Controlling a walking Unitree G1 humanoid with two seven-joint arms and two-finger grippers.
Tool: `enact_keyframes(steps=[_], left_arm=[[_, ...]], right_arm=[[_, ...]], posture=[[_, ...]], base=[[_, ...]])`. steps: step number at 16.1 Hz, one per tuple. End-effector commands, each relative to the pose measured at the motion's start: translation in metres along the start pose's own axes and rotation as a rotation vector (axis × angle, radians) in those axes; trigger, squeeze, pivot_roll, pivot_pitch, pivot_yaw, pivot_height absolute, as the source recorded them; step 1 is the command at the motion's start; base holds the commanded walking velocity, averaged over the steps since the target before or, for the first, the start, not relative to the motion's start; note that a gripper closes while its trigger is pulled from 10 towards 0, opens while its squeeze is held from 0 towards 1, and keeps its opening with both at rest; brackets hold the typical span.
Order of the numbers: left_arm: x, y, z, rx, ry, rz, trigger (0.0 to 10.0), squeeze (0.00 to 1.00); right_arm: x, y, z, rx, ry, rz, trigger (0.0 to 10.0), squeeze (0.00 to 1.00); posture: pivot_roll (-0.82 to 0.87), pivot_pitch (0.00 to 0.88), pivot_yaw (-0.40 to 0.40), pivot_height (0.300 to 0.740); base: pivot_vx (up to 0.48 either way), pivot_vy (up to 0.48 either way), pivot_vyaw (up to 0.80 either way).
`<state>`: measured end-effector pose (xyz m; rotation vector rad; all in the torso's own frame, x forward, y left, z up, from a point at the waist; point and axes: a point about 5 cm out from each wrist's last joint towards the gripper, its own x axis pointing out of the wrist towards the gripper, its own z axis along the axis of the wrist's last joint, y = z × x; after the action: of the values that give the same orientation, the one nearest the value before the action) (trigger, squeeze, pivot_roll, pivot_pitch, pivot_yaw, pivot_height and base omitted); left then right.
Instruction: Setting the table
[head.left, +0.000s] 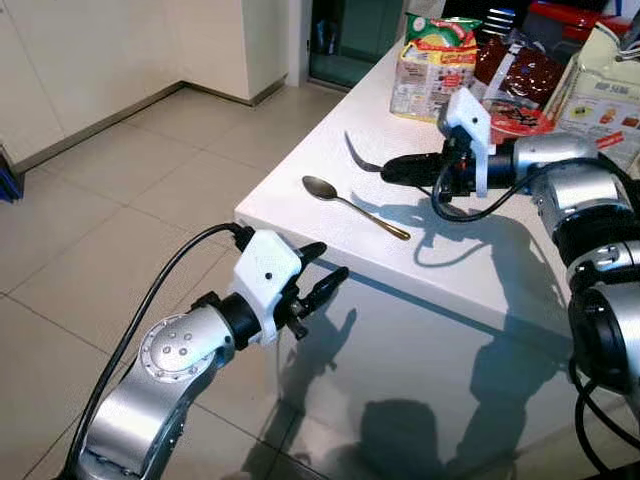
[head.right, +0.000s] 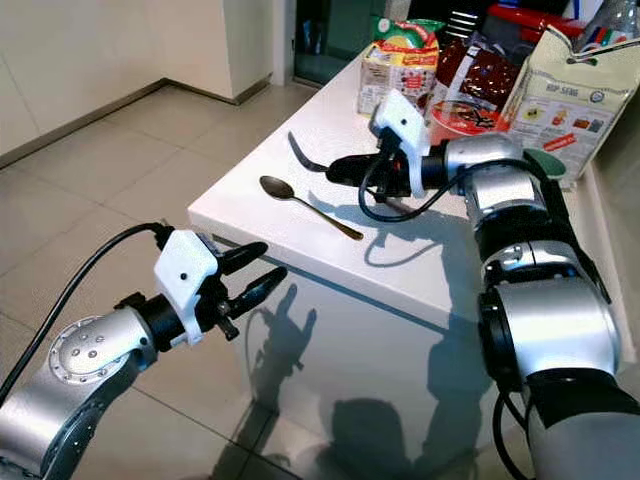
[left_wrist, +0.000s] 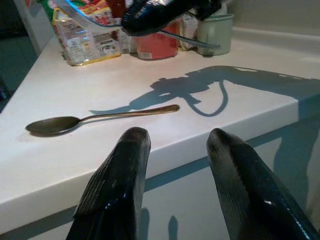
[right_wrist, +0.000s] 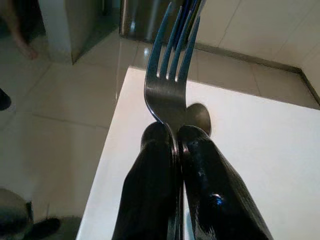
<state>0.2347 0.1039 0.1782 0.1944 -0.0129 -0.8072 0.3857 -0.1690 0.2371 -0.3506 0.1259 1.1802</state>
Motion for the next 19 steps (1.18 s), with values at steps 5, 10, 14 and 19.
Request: enact_keyframes(steps=[5, 10, 14, 19], left_arm=[[0.003, 0.034, 0.006, -0.018, -0.063, 0.331, 10.0, 0.00], [0.010, 0.044, 0.006, -0.028, -0.073, 0.408, 10.0, 0.00], [0.021, 0.055, 0.011, -0.029, -0.088, 0.444, 10.0, 0.00], [0.019, 0.046, 0.003, -0.050, -0.060, 0.439, 10.0, 0.00]], right_arm=[[-0.043, -0.006, -0.003, 0.158, -0.248, -0.398, 10.0, 0.00], [-0.049, 0.055, 0.008, 0.252, -0.442, -0.723, 10.0, 0.00], [-0.046, 0.088, 0.003, 0.265, -0.388, -0.857, 10.0, 0.00], [-0.037, 0.103, -0.003, 0.353, -0.354, -0.963, 10.0, 0.00]], posture=[[0.08, 0.000, -0.043, 0.740], [0.03, 0.000, 0.016, 0.740], [0.03, 0.000, -0.001, 0.740], [0.04, 0.000, -0.015, 0.740]], base=[[0.000, 0.000, 0.00], [0.000, 0.000, 0.00], [0.000, 0.000, 0.00], [-0.161, 0.000, 0.00]])
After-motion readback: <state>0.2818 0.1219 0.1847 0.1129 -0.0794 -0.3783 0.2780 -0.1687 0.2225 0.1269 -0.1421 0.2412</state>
